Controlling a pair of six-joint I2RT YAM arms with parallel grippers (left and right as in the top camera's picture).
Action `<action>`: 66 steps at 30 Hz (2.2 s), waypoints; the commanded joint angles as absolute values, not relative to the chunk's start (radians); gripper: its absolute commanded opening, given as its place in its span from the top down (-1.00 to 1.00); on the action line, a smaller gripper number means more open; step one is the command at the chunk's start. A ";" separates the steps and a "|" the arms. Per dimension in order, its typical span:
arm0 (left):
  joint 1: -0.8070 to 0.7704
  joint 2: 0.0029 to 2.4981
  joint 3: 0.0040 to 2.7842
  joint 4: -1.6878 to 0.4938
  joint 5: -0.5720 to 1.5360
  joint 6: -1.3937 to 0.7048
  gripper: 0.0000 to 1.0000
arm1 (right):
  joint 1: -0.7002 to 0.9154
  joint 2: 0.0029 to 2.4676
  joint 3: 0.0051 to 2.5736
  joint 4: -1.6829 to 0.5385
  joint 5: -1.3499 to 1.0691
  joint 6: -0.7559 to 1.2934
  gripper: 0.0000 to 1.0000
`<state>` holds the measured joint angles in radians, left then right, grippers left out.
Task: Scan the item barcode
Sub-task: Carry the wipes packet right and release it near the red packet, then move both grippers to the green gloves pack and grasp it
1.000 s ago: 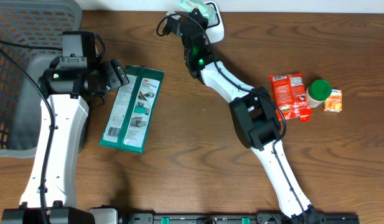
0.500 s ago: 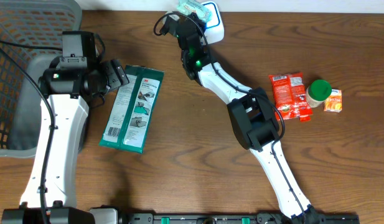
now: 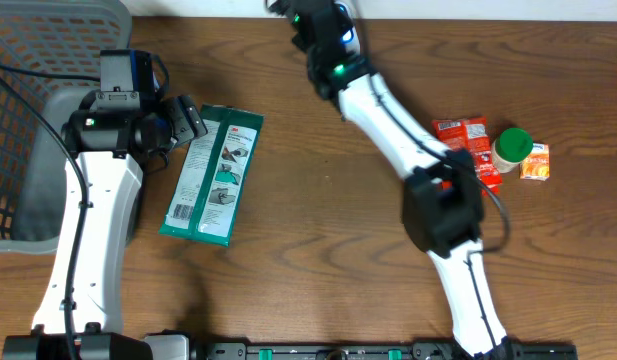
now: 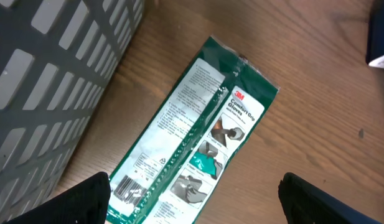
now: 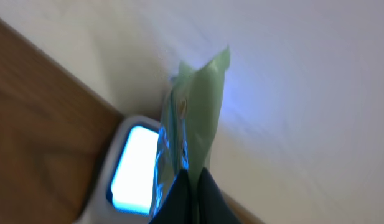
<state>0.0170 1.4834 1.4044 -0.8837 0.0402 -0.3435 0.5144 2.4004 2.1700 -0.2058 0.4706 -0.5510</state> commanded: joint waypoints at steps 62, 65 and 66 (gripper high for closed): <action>0.027 1.493 1.418 -0.880 0.007 -0.342 -0.74 | 0.177 1.889 1.433 -0.570 -0.187 0.208 -0.06; 0.027 1.493 1.418 -0.828 0.007 -0.342 -0.75 | 0.199 1.847 1.433 -0.574 -0.290 0.216 -0.24; 0.027 1.493 1.418 -0.843 0.011 -0.342 -0.94 | 0.206 1.840 1.433 -0.575 -0.315 0.228 -0.30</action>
